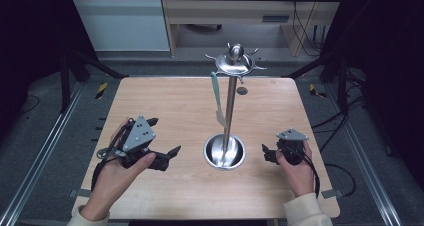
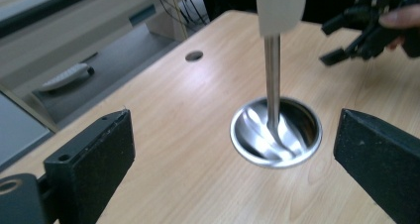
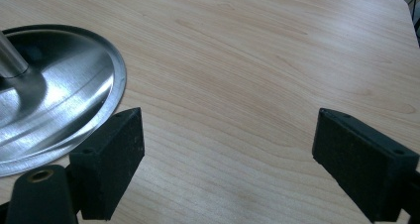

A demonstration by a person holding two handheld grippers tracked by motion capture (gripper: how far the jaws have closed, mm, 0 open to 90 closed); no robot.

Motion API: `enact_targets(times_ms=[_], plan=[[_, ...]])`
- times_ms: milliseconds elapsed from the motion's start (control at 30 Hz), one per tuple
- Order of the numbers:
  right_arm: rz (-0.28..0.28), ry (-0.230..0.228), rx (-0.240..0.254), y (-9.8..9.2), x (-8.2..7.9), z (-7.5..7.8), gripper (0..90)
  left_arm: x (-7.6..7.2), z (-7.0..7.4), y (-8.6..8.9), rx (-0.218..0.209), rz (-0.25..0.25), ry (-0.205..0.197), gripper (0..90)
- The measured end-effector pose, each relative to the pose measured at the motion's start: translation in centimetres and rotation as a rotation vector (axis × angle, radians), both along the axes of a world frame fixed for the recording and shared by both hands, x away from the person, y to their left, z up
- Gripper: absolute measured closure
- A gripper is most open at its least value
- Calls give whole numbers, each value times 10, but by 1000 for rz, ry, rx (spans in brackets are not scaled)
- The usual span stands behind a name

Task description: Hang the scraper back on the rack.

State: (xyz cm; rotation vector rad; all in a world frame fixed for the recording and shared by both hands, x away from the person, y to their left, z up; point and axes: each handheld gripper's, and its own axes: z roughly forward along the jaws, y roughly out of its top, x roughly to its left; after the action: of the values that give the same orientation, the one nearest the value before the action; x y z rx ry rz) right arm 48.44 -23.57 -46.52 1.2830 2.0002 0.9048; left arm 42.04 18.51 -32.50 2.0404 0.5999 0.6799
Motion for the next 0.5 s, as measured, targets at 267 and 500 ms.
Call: enact_targets(times_ms=[267, 500], plan=[[1, -1, -3, 0, -1, 0, 134, 2, -40, 5, 60, 11, 49, 25], [0, 6, -4, 0, 0, 0, 132, 2, -70, 10, 63, 28, 97, 30]])
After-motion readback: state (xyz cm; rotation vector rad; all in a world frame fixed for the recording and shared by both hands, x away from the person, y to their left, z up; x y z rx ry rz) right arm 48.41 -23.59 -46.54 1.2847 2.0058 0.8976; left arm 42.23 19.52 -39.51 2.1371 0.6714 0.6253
